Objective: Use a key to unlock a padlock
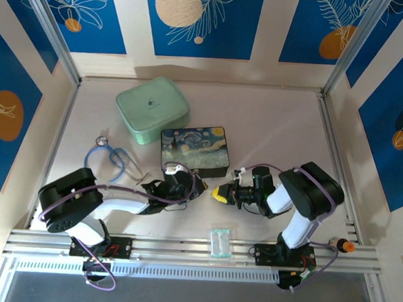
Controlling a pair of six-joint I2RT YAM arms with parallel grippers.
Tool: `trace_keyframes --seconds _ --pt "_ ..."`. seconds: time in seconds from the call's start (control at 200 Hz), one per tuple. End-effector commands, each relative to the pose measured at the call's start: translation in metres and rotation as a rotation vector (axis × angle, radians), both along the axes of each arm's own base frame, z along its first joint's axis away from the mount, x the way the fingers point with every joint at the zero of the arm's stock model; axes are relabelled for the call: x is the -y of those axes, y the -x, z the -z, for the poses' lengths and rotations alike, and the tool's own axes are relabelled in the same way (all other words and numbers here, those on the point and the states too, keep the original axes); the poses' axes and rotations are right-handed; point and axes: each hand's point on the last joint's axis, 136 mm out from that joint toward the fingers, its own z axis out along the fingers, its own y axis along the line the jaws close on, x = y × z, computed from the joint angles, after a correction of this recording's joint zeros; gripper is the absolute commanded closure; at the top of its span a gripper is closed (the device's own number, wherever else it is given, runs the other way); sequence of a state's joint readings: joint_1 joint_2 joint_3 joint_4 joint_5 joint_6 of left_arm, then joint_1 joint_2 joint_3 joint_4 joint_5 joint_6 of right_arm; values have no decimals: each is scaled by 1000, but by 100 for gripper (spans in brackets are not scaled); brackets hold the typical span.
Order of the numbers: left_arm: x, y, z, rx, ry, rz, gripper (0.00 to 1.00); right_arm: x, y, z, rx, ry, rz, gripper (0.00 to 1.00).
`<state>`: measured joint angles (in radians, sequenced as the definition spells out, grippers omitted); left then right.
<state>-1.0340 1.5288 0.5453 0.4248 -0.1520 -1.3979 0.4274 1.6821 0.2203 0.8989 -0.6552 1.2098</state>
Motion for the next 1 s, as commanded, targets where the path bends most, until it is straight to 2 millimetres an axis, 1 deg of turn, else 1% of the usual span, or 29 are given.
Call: trace_keyframes --seconds 0.0,0.095,0.27,0.385,0.46,0.69,0.74,0.865,0.996 --pt "2 -1 -4 20 -18 8 71 19 36 37 -149 238 -55 100" --pt "0 1 -1 11 -16 3 66 24 43 34 -140 335 -101 100" --pt "-4 1 -5 24 -16 -1 58 31 56 29 -148 453 -190 100" --pt "-7 1 -9 34 -18 -3 55 34 64 24 -159 506 -242 100" --pt "-10 2 -10 43 -20 -7 53 40 68 24 -172 545 -263 100" --pt "-16 3 -16 66 -23 -7 52 61 72 21 -192 691 -292 100" --pt "-16 3 -16 68 -21 -6 52 64 72 20 -194 722 -295 95" --pt "-12 4 -17 69 -8 6 52 71 71 18 -197 775 -296 87" --pt "-7 5 -17 67 13 16 52 74 69 17 -195 799 -293 86"
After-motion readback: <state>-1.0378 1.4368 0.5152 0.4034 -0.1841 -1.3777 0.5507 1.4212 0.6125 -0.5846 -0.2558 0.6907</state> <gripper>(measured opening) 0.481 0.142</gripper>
